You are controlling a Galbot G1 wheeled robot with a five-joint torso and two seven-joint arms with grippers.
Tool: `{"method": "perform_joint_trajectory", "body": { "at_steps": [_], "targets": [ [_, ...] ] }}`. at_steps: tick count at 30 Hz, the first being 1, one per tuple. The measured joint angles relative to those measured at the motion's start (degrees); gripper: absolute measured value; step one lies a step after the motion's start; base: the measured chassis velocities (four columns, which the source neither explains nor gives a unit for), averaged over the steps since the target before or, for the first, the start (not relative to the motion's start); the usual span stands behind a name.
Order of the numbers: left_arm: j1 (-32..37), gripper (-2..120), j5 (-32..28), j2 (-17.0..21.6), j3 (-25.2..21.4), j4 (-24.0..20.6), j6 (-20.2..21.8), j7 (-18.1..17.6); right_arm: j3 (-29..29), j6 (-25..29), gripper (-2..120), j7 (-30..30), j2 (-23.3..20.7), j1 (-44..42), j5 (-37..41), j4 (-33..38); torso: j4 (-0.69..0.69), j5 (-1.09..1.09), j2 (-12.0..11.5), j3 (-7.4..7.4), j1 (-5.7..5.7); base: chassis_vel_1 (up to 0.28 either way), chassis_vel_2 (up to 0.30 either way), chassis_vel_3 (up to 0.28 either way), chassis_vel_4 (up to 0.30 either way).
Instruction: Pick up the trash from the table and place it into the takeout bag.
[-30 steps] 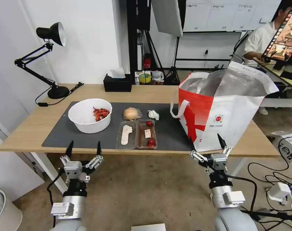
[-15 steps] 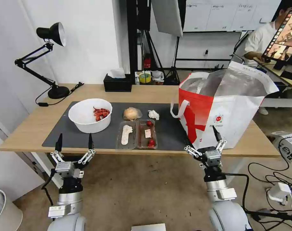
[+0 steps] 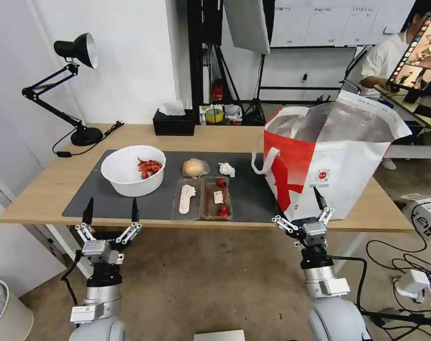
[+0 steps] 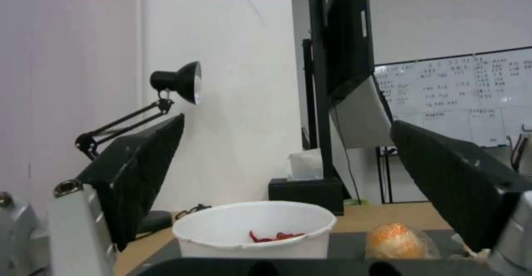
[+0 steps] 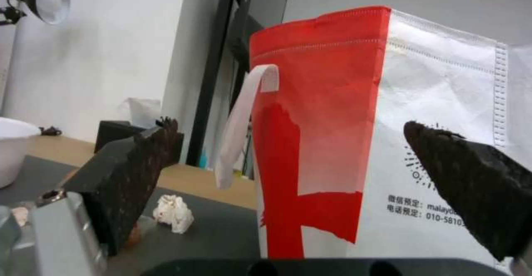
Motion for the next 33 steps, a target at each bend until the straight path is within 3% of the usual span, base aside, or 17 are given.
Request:
{"method": "perform_joint_trajectory", "body": {
  "at_steps": [7, 23, 28, 33],
  "targets": [
    [0.4, 100, -0.4, 0.0, 0.3, -0.5, 0.1, 0.1, 0.0, 0.0, 100, -0.2, 0.0, 0.0, 0.1, 0.1, 0.00, 0.00, 0.0, 0.00, 0.00, 0.000, 0.000, 0.000, 0.000],
    [0.6, 100, -8.2, 0.2, 4.2, -3.0, 5.2, -0.2, 0.0, 0.0, 100, -0.3, -0.1, -0.4, 0.3, 0.1, 0.00, 0.00, 0.0, 0.00, 0.00, 0.000, 0.000, 0.000, 0.000],
    [0.6, 100, -13.7, 0.3, 6.6, -4.2, 8.7, -0.3, 0.0, 0.0, 100, -0.3, -0.1, -0.4, 0.3, 0.0, 0.00, 0.00, 0.0, 0.00, 0.00, 0.000, 0.000, 0.000, 0.000],
    [0.2, 100, -19.7, 1.2, 10.4, -6.1, 14.7, -3.7, 0.2, 0.0, 100, -0.3, -0.3, -0.5, 0.4, 0.0, 0.00, 0.01, 0.0, 0.00, 0.00, 0.000, 0.000, 0.000, 0.000]
  ]
}}
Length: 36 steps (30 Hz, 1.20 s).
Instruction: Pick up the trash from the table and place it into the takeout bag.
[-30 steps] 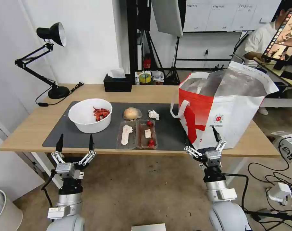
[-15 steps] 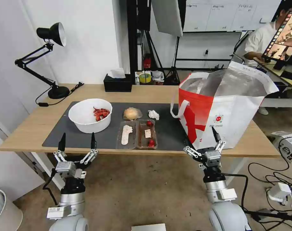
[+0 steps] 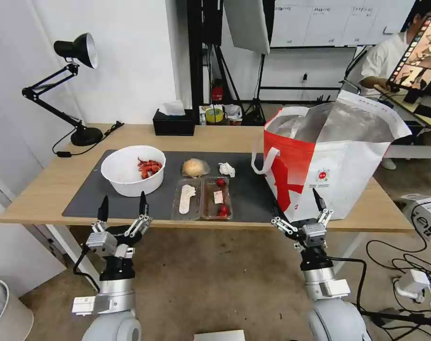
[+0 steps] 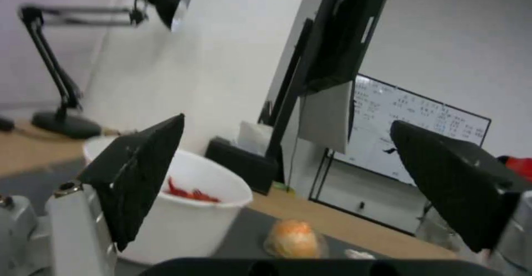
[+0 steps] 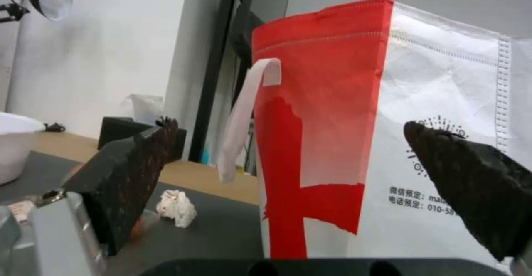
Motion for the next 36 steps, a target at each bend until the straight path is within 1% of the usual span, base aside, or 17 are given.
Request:
{"method": "perform_joint_trajectory", "body": {
  "at_steps": [1, 3, 5, 6, 8, 9, 12, 13, 15, 16, 18, 21, 22, 24, 28, 31, 36],
  "targets": [
    [-0.2, 100, -1.4, 0.3, 0.9, -0.2, 1.3, -0.8, 0.1, 0.0, 100, 0.0, 0.0, 0.0, 0.0, 0.0, 0.00, 0.00, 0.0, 0.00, 0.00, 0.000, 0.000, 0.000, 0.000],
    [-0.3, 100, -2.0, 0.4, 1.3, -0.3, 1.8, -1.1, 0.1, 0.0, 100, 0.0, -0.1, -0.1, 0.0, 0.0, 0.00, 0.00, 0.0, 0.00, 0.00, 0.000, 0.000, 0.000, 0.000],
    [-0.9, 100, -5.5, 1.4, 2.8, -0.3, 4.6, -2.0, 0.2, 0.0, 100, 0.0, -0.1, -0.2, 0.1, 0.0, 0.00, 0.00, 0.0, 0.00, 0.00, 0.000, 0.000, 0.000, 0.000],
    [-0.9, 100, -5.5, 1.4, 2.8, -0.3, 4.6, -2.0, 0.2, 0.0, 100, 0.0, -0.1, -0.2, 0.1, 0.0, 0.00, 0.00, 0.0, 0.00, 0.00, 0.000, 0.000, 0.000, 0.000],
    [-1.5, 100, -9.9, 2.3, 3.8, -0.7, 7.3, -2.9, 0.2, 0.1, 100, 0.1, -0.1, -0.4, 0.1, 0.0, 0.00, 0.00, 0.0, 0.00, 0.00, 0.000, 0.000, 0.000, 0.000],
    [-1.5, 100, -9.9, 2.3, 3.8, -0.7, 7.3, -2.9, 0.2, 0.1, 100, 0.1, -0.1, -0.4, 0.1, 0.0, 0.00, 0.00, 0.0, 0.00, 0.00, 0.000, 0.000, 0.000, 0.000],
    [-2.0, 100, -15.6, 2.9, 4.8, -1.4, 10.4, -4.3, 0.3, 0.1, 100, 0.1, 0.0, -0.8, 0.0, 0.0, 0.00, 0.00, 0.0, 0.00, 0.00, 0.000, 0.000, 0.000, 0.000],
    [-2.0, 100, -15.6, 2.9, 4.8, -1.4, 10.4, -4.3, 0.3, 0.1, 100, 0.1, 0.0, -0.8, 0.0, 0.0, 0.00, 0.00, 0.0, 0.00, 0.00, 0.000, 0.000, 0.000, 0.000],
    [-2.0, 100, -20.2, 3.1, 5.7, -2.8, 13.7, -6.4, 0.3, 0.1, 100, 0.1, 0.1, -1.1, 0.0, 0.0, 0.00, 0.00, 0.0, 0.00, 0.00, 0.000, 0.000, 0.000, 0.000],
    [-2.0, 100, -20.2, 3.1, 5.7, -2.8, 13.7, -6.4, 0.3, 0.1, 100, 0.1, 0.1, -1.1, 0.0, 0.0, 0.00, 0.00, 0.0, 0.00, 0.00, 0.000, 0.000, 0.000, 0.000],
    [-1.9, 100, -22.5, 3.2, 6.3, -3.7, 15.7, -7.9, 0.4, 0.1, 100, 0.2, 0.2, -1.2, -0.1, 0.0, 0.00, 0.00, 0.0, 0.00, 0.00, 0.000, 0.000, 0.000, 0.000],
    [-2.0, 100, -27.3, 3.4, 7.5, -5.1, 20.4, -11.2, 0.5, 0.1, 100, 0.2, 0.3, -1.4, -0.2, 0.2, 0.01, 0.00, 0.0, 0.00, 0.00, 0.000, 0.000, 0.000, 0.000],
    [-2.0, 100, -27.3, 3.4, 7.5, -5.1, 20.4, -11.2, 0.5, 0.1, 100, 0.2, 0.3, -1.4, -0.2, 0.2, 0.01, 0.00, 0.0, 0.00, 0.00, 0.000, 0.000, 0.000, 0.000],
    [-2.7, 100, -31.1, 3.5, 7.9, -5.6, 23.5, -14.0, 0.6, 0.1, 100, 0.3, 0.4, -1.8, -0.3, 0.4, 0.01, 0.00, 0.0, 0.00, 0.00, 0.000, 0.000, 0.000, 0.000],
    [-3.3, 100, -33.6, 3.5, 8.2, -5.8, 25.8, -15.8, 0.8, 0.2, 100, 0.3, 0.5, -2.1, -0.3, 0.5, 0.01, 0.00, 0.0, 0.00, 0.00, 0.000, 0.000, 0.000, 0.000],
    [-3.8, 100, -37.5, 3.3, 8.8, -6.5, 28.4, -19.1, 1.2, 0.3, 100, 0.3, 0.5, -2.4, -0.3, 0.5, 0.00, 0.00, 0.0, 0.00, 0.00, 0.000, 0.000, 0.000, 0.000],
    [-4.3, 100, -40.5, 2.7, 9.3, -6.9, 30.1, -21.7, 1.4, 0.4, 100, 0.3, 0.6, -2.6, -0.4, 0.5, 0.00, 0.00, 0.0, 0.00, 0.00, 0.000, 0.000, 0.000, 0.000]
  ]
}}
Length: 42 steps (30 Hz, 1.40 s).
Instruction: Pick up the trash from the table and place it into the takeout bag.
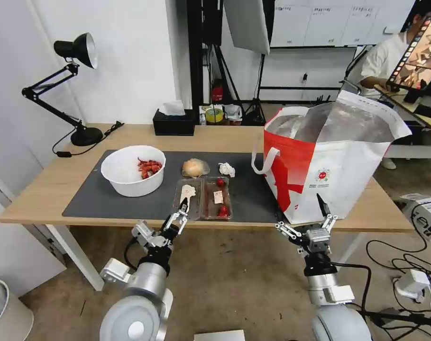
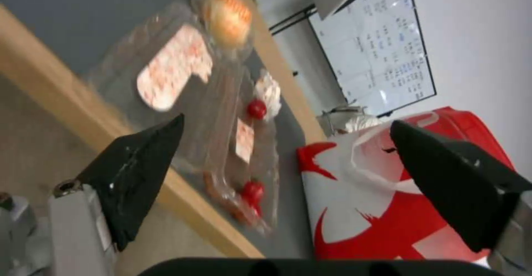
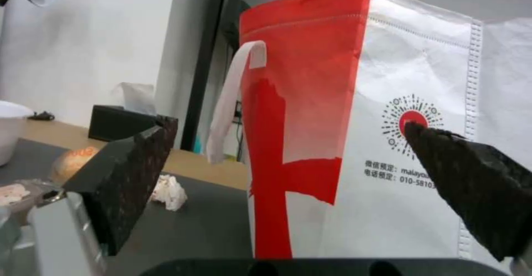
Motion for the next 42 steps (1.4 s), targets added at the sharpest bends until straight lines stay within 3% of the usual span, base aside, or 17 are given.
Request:
{"method": "perform_joint_trajectory", "body": {
  "at_steps": [3, 9, 18, 42],
  "targets": [
    [-1.0, 100, -2.6, -0.7, 0.7, -0.1, 1.9, -3.6, 0.1, 0.1, 100, 0.0, 0.1, 0.0, 0.0, -0.1, 0.00, 0.00, 0.0, 0.00, 0.00, 0.000, 0.000, 0.000, 0.000],
    [-2.4, 100, -3.9, -0.9, 0.8, 0.4, 3.0, -5.3, 0.1, 0.1, 100, 0.0, 0.3, 0.1, 0.0, -0.4, 0.00, 0.00, 0.0, 0.00, 0.00, 0.000, 0.000, 0.000, 0.000],
    [-5.3, 100, -6.8, -1.1, 0.7, 1.9, 5.8, -12.1, 0.2, 0.1, 100, 0.0, 0.3, 0.6, -0.1, -1.2, 0.00, 0.00, 0.0, 0.00, 0.00, 0.000, 0.000, 0.000, 0.000],
    [-8.6, 100, -6.2, -1.7, 1.5, 5.7, 6.2, -13.7, 0.4, 0.3, 100, 0.0, 0.7, 0.9, 0.0, -2.3, 0.00, 0.00, 0.0, 0.00, 0.00, 0.000, 0.000, 0.000, 0.000]
  ]
}}
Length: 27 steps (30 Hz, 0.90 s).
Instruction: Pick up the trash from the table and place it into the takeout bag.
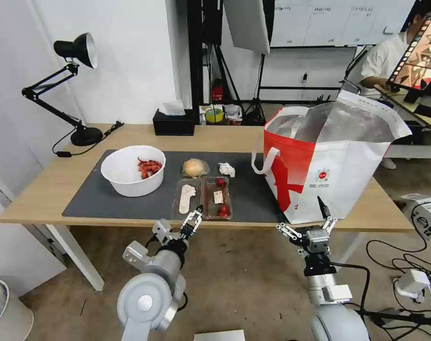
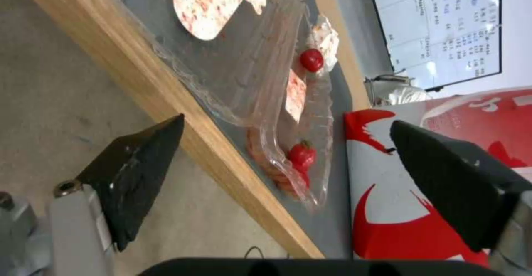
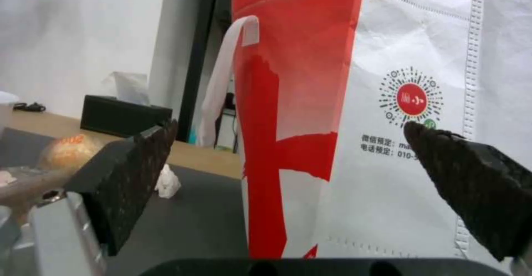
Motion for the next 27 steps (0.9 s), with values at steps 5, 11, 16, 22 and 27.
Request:
{"method": "perform_joint_trajectory", "body": {
  "at_steps": [5, 11, 16, 22, 27],
  "targets": [
    [-0.4, 100, 0.0, 0.0, -0.3, 0.6, 0.0, 0.0, 0.0, 0.1, 100, 0.0, 0.0, 0.1, 0.0, -0.3, 0.00, 0.00, 0.0, 0.00, 0.00, 0.000, 0.000, 0.000, 0.000],
    [-1.1, 100, 0.0, 0.1, -0.7, 1.3, -0.1, 0.0, -0.1, 0.1, 100, 0.0, 0.1, 0.3, 0.0, -0.6, 0.00, 0.00, 0.0, 0.00, 0.00, 0.000, 0.000, 0.000, 0.000],
    [-1.7, 100, 0.0, 0.1, -0.8, 1.8, -0.1, 0.0, -0.2, 0.1, 100, 0.0, 0.0, 0.6, 0.0, -1.0, 0.00, 0.00, 0.0, 0.00, 0.00, 0.000, 0.000, 0.000, 0.000],
    [-2.2, 100, 0.0, 0.1, -0.8, 2.4, -0.1, -0.1, -0.2, 0.1, 100, 0.0, 0.0, 0.6, 0.1, -1.3, 0.00, 0.00, 0.0, 0.00, 0.00, 0.000, 0.000, 0.000, 0.000],
    [-2.7, 100, 0.0, 0.0, -0.9, 2.7, -0.1, -0.2, -0.2, 0.2, 100, 0.0, -0.1, 0.6, 0.1, -1.4, 0.00, 0.00, 0.0, 0.00, 0.00, 0.000, 0.000, 0.000, 0.000]
  ]
}}
